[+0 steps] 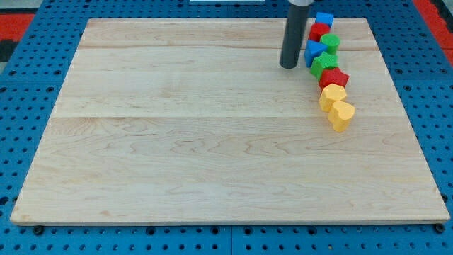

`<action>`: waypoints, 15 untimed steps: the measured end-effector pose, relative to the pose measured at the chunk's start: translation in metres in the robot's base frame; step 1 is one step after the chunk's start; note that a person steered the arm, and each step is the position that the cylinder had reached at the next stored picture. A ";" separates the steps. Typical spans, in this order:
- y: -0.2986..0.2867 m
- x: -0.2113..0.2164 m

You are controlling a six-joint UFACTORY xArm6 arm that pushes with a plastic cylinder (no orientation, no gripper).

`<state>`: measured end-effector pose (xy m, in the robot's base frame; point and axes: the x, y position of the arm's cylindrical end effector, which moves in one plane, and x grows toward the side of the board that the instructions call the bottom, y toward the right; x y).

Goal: Push the green circle slightly left

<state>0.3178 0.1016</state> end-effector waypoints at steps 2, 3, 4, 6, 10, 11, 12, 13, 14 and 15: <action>0.005 -0.051; 0.015 -0.050; 0.028 -0.045; 0.051 -0.045; 0.051 -0.030; 0.038 -0.030; -0.005 -0.029; -0.048 0.004; -0.055 0.022; -0.067 0.072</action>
<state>0.3893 0.0341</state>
